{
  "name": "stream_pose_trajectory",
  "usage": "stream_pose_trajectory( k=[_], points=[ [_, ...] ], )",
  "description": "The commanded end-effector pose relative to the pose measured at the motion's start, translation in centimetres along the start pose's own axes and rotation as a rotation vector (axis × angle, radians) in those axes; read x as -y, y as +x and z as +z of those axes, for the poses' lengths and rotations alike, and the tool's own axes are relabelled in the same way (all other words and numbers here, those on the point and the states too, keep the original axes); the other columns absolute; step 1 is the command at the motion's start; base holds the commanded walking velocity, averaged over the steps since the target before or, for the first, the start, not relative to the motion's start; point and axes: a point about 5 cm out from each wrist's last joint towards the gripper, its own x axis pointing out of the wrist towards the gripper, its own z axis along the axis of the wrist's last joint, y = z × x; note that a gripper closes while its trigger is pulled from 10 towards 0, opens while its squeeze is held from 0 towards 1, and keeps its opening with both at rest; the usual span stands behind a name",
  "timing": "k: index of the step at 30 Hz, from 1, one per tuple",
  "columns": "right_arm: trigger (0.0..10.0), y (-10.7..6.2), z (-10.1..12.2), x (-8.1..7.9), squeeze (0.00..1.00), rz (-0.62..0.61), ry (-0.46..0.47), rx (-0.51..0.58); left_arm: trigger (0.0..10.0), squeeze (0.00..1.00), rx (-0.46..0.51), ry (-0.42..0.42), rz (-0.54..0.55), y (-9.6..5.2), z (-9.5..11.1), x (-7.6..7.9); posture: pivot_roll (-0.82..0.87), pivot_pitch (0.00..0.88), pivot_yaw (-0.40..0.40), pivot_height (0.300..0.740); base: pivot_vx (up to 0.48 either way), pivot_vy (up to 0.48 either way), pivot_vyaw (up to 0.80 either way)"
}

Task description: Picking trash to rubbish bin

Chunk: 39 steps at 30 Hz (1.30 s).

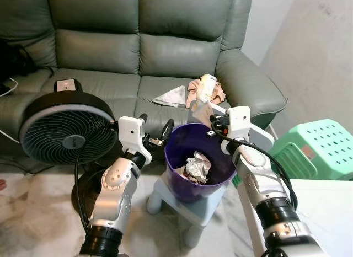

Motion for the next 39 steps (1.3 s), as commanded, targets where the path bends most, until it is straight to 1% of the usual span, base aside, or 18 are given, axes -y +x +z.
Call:
stream_pose_trajectory(
  k=[1,6,10,11,13,15,16,17,18,19,25,26,29,32,34,37,39],
  points=[
    [10.0,0.3,0.0,0.0,0.0,-0.004,-0.031,-0.009,10.0,0.0,-0.004,0.004,-0.034,0.1,0.0,1.3,0.15,0.136,-0.192,0.715,0.0,0.0,0.0],
    [10.0,1.3,0.3,-0.6,0.0,-0.007,-0.068,-0.029,10.0,0.0,-0.005,-0.003,-0.047,-0.1,-0.1,2.3,0.16,0.143,-0.205,0.715,0.0,0.0,0.0],
    [10.0,1.7,0.4,-0.8,0.0,-0.027,-0.1,-0.04,10.0,0.0,-0.004,-0.008,-0.048,-0.2,0.1,2.7,0.17,0.146,-0.212,0.715,0.0,0.0,0.0],
    [10.0,1.9,0.3,-0.7,0.0,-0.057,-0.143,-0.05,10.0,0.0,-0.003,-0.008,-0.046,-0.3,0.1,2.8,0.18,0.147,-0.215,0.715,0.0,0.0,0.0],
    [10.0,1.9,0.2,-0.6,0.0,-0.067,-0.151,-0.058,10.0,0.0,-0.003,-0.009,-0.046,-0.4,0.2,2.8,0.18,0.149,-0.216,0.715,0.0,0.0,0.0],
    [10.0,1.9,0.1,-0.5,0.0,-0.078,-0.139,-0.058,10.0,0.0,-0.004,-0.008,-0.046,-0.5,0.2,2.8,0.18,0.148,-0.217,0.715,0.0,0.0,0.0],
    [10.0,1.9,0.1,-0.4,0.0,-0.091,-0.115,-0.053,10.0,0.0,-0.005,-0.007,-0.045,-0.5,0.2,2.8,0.18,0.149,-0.218,0.715,0.0,0.0,0.0],
    [10.0,1.9,0.0,-0.1,0.62,-0.125,-0.108,-0.06,10.0,0.0,-0.005,-0.007,-0.045,-0.6,0.2,2.7,0.19,0.149,-0.219,0.715,0.0,0.0,0.0],
    [10.0,1.9,0.0,-0.1,0.62,-0.125,-0.108,-0.06,10.0,0.0,-0.005,-0.007,-0.045,-0.6,0.2,2.7,0.19,0.149,-0.219,0.715,0.0,0.0,0.0],
    [10.0,1.8,-0.1,0.0,1.0,-0.119,-0.055,-0.052,10.0,0.0,-0.007,-0.005,-0.043,-0.6,0.2,2.7,0.19,0.15,-0.218,0.715,0.0,0.0,0.0],
    [10.0,1.7,-0.3,0.2,1.0,-0.138,-0.089,-0.048,10.0,0.0,-0.008,-0.008,-0.042,-0.7,0.3,2.7,0.18,0.148,-0.216,0.715,0.0,0.0,0.0],
    [10.0,1.6,-0.3,0.4,1.0,-0.131,-0.058,-0.038,10.0,0.0,-0.012,-0.005,-0.045,-0.6,0.3,2.7,0.18,0.146,-0.215,0.715,0.0,0.0,0.0],
    [10.0,1.6,-0.4,0.4,1.0,-0.137,-0.056,-0.034,10.0,0.0,-0.011,-0.005,-0.046,-0.6,0.3,2.7,0.18,0.146,-0.213,0.715,0.0,0.0,0.0],
    [10.0,1.5,-0.4,0.3,1.0,-0.13,-0.027,-0.012,10.0,0.0,-0.012,-0.004,-0.048,-0.7,0.3,2.6,0.18,0.141,-0.207,0.715,0.0,0.0,0.0],
    [10.0,1.4,-0.2,0.2,1.0,-0.119,-0.014,0.013,10.0,0.0,-0.012,-0.001,-0.05,-0.7,0.4,2.6,0.18,0.137,-0.205,0.715,0.0,0.0,0.0],
    [10.0,1.1,0.4,-0.2,1.0,-0.057,-0.049,0.102,10.0,0.0,-0.007,0.007,-0.046,-0.7,0.5,2.2,0.18,0.132,-0.196,0.715,0.0,0.0,0.0],
    [10.0,0.5,0.6,0.2,1.0,-0.054,-0.034,0.172,10.0,0.0,0.017,0.03,-0.034,-0.5,1.0,1.5,0.18,0.131,-0.177,0.715,0.0,0.0,0.0]
  ],
)
